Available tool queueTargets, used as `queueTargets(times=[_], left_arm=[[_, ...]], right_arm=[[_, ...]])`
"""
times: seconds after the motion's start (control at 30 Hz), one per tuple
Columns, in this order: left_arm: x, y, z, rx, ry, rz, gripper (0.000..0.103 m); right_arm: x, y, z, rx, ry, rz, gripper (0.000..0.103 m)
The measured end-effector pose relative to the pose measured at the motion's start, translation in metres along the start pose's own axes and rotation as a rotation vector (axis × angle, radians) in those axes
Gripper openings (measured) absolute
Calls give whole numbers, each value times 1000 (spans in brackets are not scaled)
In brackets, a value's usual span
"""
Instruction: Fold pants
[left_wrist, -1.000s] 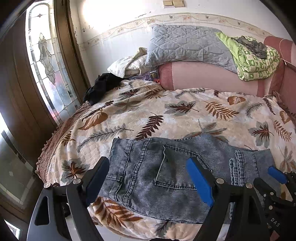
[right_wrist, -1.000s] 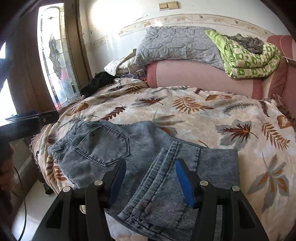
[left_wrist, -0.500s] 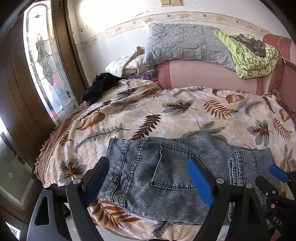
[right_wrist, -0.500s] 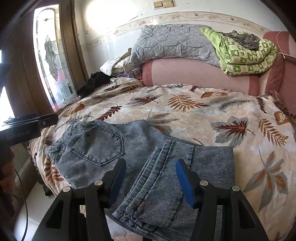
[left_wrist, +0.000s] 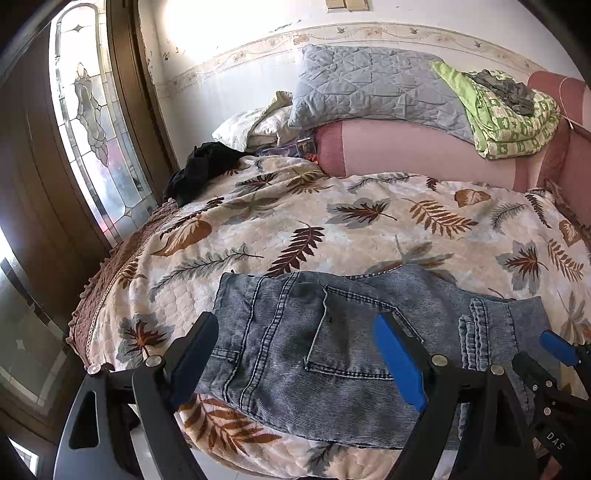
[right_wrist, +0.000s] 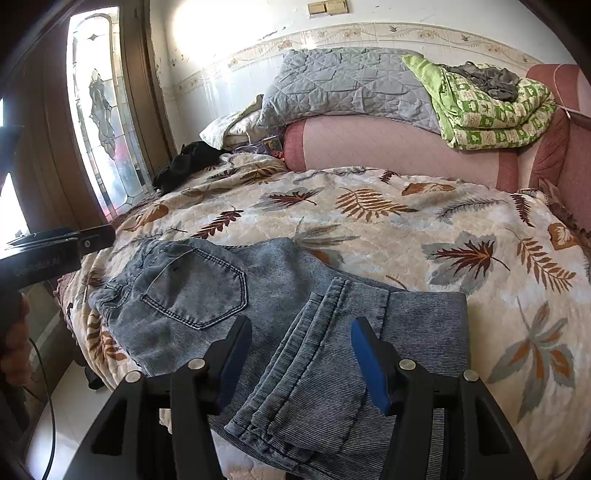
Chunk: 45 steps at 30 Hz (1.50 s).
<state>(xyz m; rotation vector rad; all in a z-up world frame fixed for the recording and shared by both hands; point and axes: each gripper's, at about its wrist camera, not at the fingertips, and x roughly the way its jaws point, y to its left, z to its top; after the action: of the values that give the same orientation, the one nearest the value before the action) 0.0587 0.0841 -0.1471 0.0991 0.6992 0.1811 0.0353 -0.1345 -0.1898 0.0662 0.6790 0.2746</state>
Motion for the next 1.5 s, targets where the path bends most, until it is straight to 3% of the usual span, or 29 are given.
queueTargets(times=[1.23, 1.4, 1.43, 1.5], left_arm=[[21, 16, -10, -45, 40, 1, 87], [29, 26, -12, -60, 49, 4, 87], [30, 27, -12, -62, 51, 4, 87], [34, 33, -14, -70, 57, 5, 87]], right_arm=[[12, 6, -3, -19, 41, -13, 60], [27, 12, -6, -37, 93, -33, 60], [33, 12, -7, -41, 116, -43, 65], [57, 14, -15, -53, 229, -89, 69]])
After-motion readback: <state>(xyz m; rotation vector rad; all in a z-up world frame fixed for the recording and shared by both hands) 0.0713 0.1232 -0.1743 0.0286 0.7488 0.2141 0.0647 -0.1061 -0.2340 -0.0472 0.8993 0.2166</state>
